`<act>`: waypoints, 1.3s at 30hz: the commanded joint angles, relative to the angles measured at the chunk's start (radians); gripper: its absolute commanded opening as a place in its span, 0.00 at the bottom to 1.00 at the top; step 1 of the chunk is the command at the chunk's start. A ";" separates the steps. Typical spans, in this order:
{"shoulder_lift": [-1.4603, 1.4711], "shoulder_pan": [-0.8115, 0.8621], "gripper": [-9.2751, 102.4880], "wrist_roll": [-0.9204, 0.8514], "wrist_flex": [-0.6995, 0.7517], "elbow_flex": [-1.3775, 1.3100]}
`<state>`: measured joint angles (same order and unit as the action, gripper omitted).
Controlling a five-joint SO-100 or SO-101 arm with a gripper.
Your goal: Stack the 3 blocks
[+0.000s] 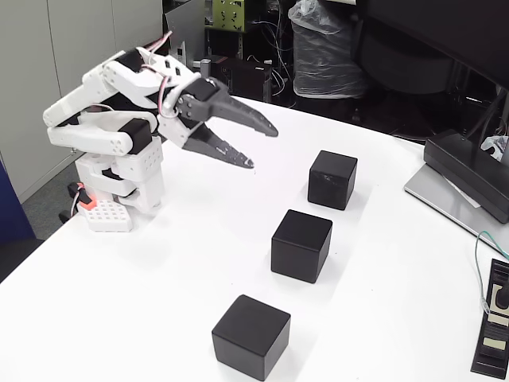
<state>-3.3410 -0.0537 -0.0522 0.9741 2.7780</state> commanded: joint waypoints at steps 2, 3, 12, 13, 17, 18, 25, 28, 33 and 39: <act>0.006 0.011 0.30 -0.069 0.071 -0.202; 0.006 0.015 0.30 -0.081 0.087 -0.232; 0.183 0.018 0.30 -0.110 0.262 -0.480; 0.225 0.018 0.30 -0.110 0.276 -0.522; 0.419 0.034 0.30 -0.107 0.316 -0.718; 0.472 0.054 0.30 -0.107 0.337 -0.769; 0.884 0.262 0.30 -0.112 0.532 -1.108; 1.040 0.313 0.30 -0.123 0.589 -1.223; 1.239 0.357 0.30 -0.238 0.607 -1.312; 1.414 0.465 0.41 -0.393 0.607 -1.316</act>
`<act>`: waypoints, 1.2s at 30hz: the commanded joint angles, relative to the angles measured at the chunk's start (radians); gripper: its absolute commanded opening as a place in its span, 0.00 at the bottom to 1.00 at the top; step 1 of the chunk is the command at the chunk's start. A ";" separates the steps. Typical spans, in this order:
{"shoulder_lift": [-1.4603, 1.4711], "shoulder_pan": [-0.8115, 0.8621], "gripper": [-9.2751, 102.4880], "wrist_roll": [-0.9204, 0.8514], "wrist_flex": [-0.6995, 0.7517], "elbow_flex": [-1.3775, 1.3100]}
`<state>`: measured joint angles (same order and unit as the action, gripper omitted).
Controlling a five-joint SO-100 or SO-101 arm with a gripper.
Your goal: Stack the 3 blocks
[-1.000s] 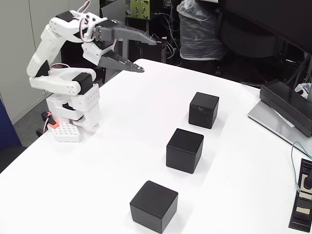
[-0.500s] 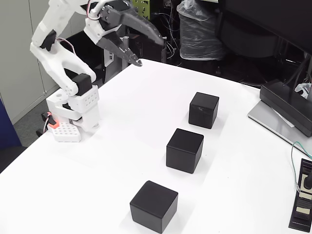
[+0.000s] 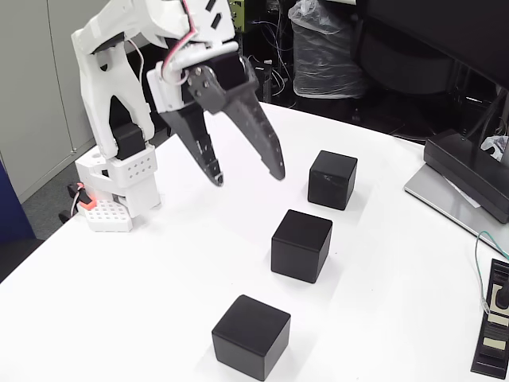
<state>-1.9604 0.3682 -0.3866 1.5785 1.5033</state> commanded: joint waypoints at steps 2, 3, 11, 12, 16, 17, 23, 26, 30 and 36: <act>0.087 0.075 0.45 -0.101 0.002 -0.051; 0.112 0.089 0.47 -0.124 0.002 -0.051; 0.327 0.173 0.51 -0.241 -0.077 -0.051; 0.353 0.181 0.51 -0.241 -0.104 -0.051; 0.439 0.198 0.51 -0.249 -0.187 -0.038; 0.459 0.198 0.51 -0.250 -0.198 -0.038; 0.566 0.189 0.51 -0.252 -0.221 -0.040; 0.609 0.187 0.51 -0.252 -0.222 -0.051; 0.641 0.187 0.51 -0.252 -0.224 -0.051; 0.678 0.186 0.49 -0.252 -0.224 -0.051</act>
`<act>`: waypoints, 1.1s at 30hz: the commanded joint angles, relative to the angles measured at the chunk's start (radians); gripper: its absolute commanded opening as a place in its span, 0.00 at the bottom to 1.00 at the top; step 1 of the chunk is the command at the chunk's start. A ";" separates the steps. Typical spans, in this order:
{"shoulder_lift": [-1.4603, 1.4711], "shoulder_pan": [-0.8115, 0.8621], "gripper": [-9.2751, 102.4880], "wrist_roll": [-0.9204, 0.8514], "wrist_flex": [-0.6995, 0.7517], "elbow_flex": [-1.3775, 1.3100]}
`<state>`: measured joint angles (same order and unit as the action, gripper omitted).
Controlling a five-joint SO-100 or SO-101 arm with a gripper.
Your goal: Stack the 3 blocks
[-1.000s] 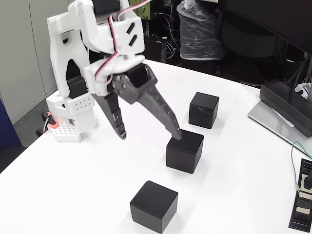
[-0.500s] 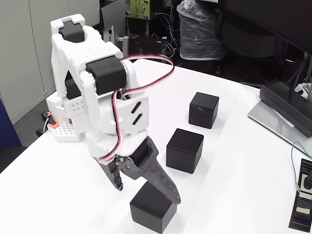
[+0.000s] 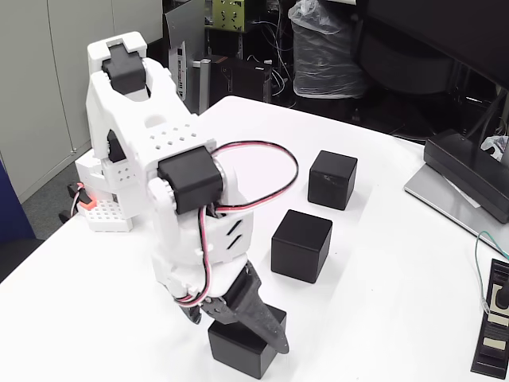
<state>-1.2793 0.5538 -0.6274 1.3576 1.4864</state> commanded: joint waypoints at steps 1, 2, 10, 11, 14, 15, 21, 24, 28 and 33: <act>0.005 0.000 0.48 -0.011 -0.003 -0.034; 0.009 0.000 0.46 -0.011 -0.003 -0.034; 0.021 0.000 0.22 0.003 -0.003 -0.035; 0.021 0.000 0.19 0.003 -0.003 -0.035; 0.018 0.000 0.14 0.003 -0.003 -0.037; 0.018 0.000 0.13 0.003 -0.003 -0.037; 0.011 0.000 0.08 0.003 0.002 -0.037; 0.006 0.000 0.08 0.003 0.011 -0.040; 0.006 0.000 0.08 0.005 0.017 -0.110; 0.006 0.000 0.08 0.071 0.140 -0.298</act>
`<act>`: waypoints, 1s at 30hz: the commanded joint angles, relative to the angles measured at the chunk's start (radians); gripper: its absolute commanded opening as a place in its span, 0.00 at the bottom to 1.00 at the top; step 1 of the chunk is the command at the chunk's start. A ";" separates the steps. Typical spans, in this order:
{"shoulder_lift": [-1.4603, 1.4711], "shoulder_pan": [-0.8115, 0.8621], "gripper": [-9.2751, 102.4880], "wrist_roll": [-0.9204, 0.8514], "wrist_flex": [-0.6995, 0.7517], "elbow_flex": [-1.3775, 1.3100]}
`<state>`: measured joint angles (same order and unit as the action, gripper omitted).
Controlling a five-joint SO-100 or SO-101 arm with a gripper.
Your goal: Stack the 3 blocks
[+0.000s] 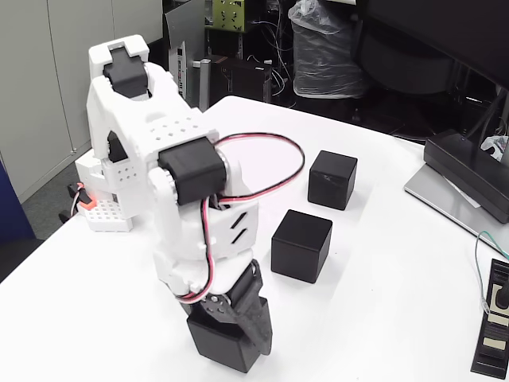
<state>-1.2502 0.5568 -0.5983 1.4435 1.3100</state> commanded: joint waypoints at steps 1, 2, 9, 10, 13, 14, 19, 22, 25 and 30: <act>-0.023 -0.005 0.08 0.058 0.092 -0.167; -0.021 -0.006 0.08 0.074 0.127 -0.213; -0.021 -0.138 0.08 0.153 0.138 -0.394; -0.021 -0.158 0.08 0.160 0.138 -0.399; -0.023 -0.229 0.08 0.196 0.138 -0.410; -0.023 -0.250 0.08 0.209 0.138 -0.410; -0.023 -0.359 0.08 0.282 0.138 -0.411; -0.023 -0.428 0.08 0.337 0.138 -0.411; -0.048 -0.495 0.08 0.388 0.138 -0.402; -0.184 -0.575 0.07 0.430 0.138 -0.393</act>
<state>-1.3315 0.0261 -0.1887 1.5800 0.9403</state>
